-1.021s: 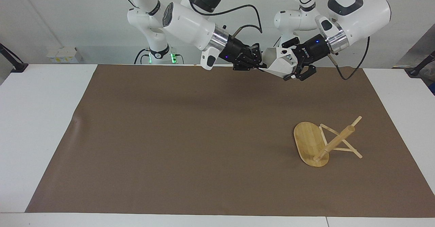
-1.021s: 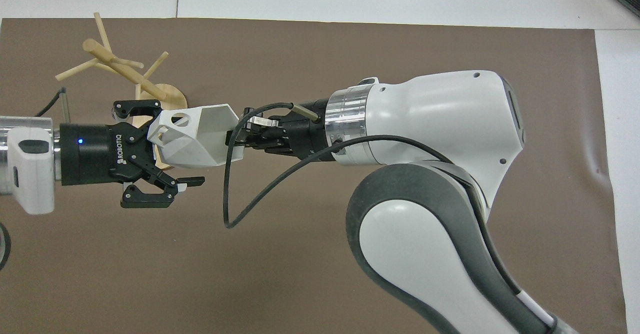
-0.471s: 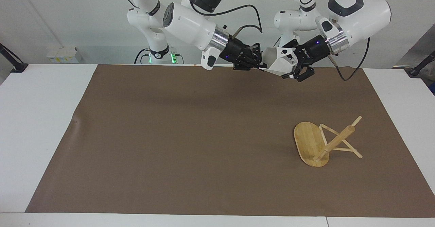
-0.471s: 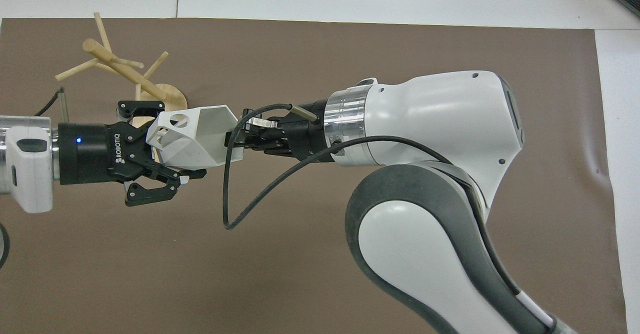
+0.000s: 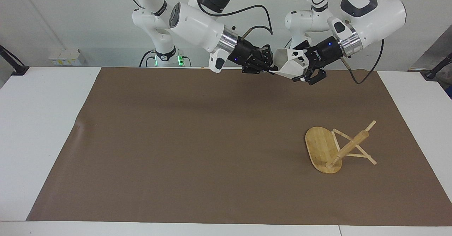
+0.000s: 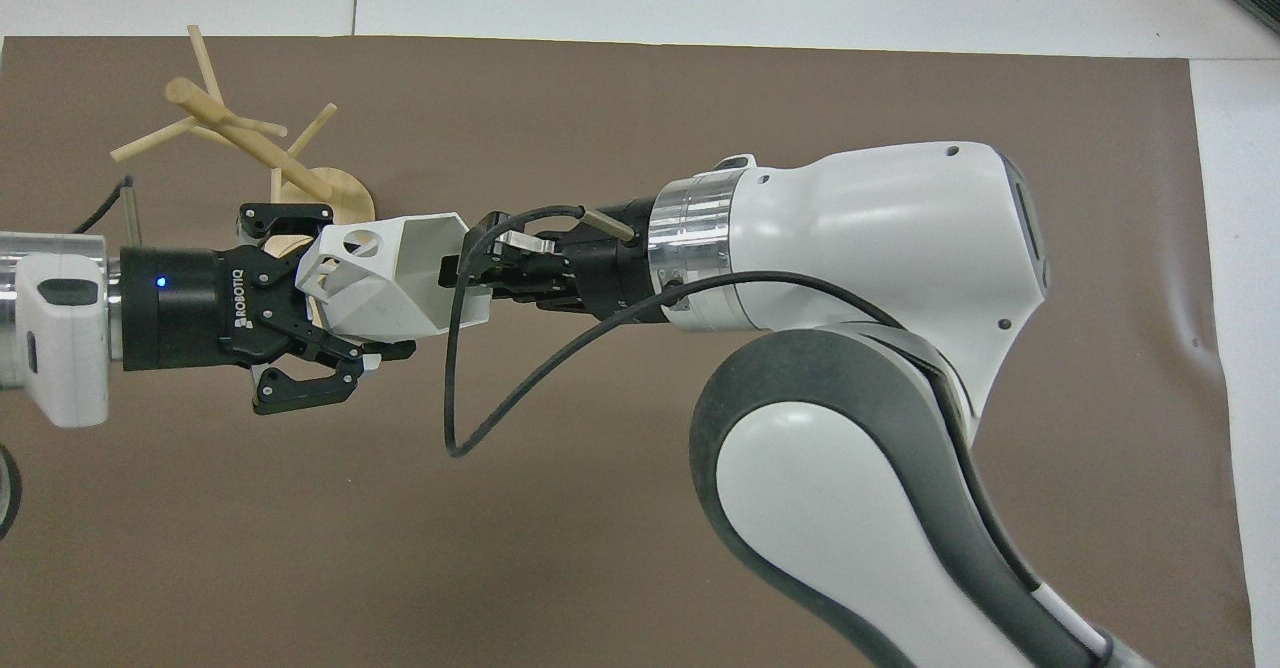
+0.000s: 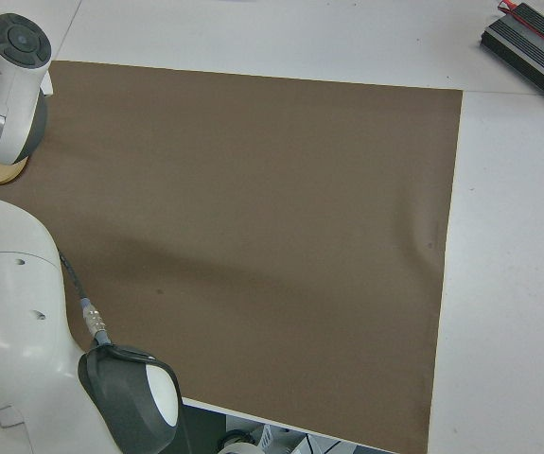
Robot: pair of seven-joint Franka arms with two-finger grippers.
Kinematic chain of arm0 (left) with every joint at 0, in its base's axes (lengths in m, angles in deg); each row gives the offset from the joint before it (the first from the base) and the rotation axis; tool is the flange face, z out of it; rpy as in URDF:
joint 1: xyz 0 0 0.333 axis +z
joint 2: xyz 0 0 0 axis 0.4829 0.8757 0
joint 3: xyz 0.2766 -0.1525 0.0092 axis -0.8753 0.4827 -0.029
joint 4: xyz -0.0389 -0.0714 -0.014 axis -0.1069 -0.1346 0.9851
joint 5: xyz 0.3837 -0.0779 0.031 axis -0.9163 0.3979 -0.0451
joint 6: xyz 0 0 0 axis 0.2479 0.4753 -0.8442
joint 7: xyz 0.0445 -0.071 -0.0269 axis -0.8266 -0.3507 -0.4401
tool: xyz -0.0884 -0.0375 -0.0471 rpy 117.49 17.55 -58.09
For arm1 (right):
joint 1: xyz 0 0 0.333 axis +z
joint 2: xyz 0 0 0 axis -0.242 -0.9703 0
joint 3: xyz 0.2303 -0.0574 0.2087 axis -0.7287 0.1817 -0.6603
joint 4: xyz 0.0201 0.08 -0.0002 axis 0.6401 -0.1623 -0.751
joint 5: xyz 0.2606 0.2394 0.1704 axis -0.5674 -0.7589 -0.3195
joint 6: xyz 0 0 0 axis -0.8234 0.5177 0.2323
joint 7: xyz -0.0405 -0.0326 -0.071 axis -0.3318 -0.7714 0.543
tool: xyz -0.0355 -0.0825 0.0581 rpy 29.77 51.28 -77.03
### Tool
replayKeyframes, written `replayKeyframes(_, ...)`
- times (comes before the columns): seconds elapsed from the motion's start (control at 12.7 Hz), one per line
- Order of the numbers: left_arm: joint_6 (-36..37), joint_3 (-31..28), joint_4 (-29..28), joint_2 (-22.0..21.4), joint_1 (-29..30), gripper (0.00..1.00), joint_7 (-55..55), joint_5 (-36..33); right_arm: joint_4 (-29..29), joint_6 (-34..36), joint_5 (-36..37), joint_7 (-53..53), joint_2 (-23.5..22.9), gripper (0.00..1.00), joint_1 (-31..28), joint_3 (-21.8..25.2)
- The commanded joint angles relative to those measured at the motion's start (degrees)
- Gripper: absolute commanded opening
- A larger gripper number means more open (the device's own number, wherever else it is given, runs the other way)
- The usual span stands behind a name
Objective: Hang cup on rack
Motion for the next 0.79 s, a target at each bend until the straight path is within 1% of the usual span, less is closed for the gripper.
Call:
replayKeyframes(0.0,0.4,-0.4,0.3,-0.1,-0.4,0.0,-0.3,1.2,0.8,-1.1,-0.5,-0.5,-0.8,1.0,0.1,-0.6)
replayKeyframes(0.16,0.1,-0.6,0.2,-0.1,-0.3,0.0,-0.5,1.1,0.8,-1.1,-0.5,-0.5,-0.8,1.0,0.1,-0.6)
replayKeyframes(0.31,-0.2,-0.8,-0.2,-0.2,0.2,0.0,-3.6,0.3,0.7,-1.2,-0.4,-0.7,-0.8,1.0,0.0,-0.5)
replayKeyframes(0.47,-2.2,-0.8,-0.7,-0.2,0.8,0.0,-5.7,-2.0,0.3,-1.2,-0.1,-0.7,-0.7,1.0,-0.1,-0.2)
replayKeyframes(0.63,-4.7,-0.8,-1.0,0.0,0.9,0.0,-7.5,-5.4,0.0,-1.2,2.3,-0.7,-0.5,1.0,-0.5,0.5)
replayKeyframes(0.71,-6.8,-0.8,-1.9,-0.2,0.9,0.0,-8.5,-7.1,-0.1,-1.2,4.8,-0.6,-0.5,1.0,-0.7,0.6)
